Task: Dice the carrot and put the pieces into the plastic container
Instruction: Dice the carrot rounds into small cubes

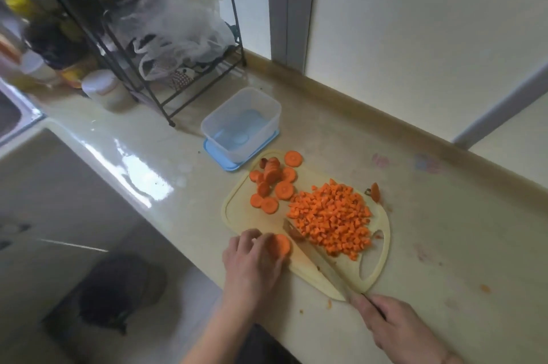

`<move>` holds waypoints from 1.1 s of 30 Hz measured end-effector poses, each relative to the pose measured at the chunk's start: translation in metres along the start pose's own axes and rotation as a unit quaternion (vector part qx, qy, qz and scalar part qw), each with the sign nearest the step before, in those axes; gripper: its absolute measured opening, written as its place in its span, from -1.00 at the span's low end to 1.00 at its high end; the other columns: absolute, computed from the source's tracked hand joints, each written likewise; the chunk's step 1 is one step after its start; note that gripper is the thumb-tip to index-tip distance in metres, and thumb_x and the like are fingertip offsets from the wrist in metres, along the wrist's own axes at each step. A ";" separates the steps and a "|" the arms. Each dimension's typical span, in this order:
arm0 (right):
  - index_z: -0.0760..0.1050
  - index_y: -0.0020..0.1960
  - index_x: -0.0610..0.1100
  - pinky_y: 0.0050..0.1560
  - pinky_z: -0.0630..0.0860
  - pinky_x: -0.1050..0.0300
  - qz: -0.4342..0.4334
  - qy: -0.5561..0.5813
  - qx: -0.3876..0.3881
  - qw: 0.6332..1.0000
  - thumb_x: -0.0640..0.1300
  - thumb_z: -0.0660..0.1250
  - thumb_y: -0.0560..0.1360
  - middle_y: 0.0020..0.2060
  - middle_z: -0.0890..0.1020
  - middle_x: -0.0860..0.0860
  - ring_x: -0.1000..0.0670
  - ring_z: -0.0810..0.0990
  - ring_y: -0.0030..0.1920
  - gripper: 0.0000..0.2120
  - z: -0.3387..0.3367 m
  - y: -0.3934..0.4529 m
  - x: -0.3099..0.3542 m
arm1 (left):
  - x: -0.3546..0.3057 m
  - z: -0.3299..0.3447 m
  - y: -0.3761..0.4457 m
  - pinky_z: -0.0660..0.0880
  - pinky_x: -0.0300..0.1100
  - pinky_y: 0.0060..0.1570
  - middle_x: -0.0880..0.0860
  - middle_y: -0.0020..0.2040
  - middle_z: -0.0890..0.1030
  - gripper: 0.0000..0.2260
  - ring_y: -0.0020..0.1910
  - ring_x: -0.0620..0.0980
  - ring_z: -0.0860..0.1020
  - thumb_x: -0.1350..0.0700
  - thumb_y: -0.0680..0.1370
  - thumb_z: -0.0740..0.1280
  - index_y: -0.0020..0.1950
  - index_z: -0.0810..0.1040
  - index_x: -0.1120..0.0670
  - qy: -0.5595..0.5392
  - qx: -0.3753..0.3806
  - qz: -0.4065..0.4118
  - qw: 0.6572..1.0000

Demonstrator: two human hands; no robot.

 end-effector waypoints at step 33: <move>0.50 -0.19 -0.01 -0.13 0.52 0.11 -0.075 -0.169 0.019 0.983 0.64 -0.48 0.10 -0.30 0.65 0.02 0.06 0.62 -0.17 0.02 0.010 0.016 0.022 | -0.028 0.015 -0.006 0.52 -0.03 0.16 0.16 0.14 0.65 -0.85 0.11 0.18 0.56 0.24 0.56 0.47 0.11 0.69 0.25 -0.085 0.024 0.200 0.976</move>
Point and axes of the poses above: each hand's wrist, its own y-axis towards the middle knuckle, its own z-axis out of the palm, x = y × z, the point moved 6 cm from there along y, towards the middle knuckle
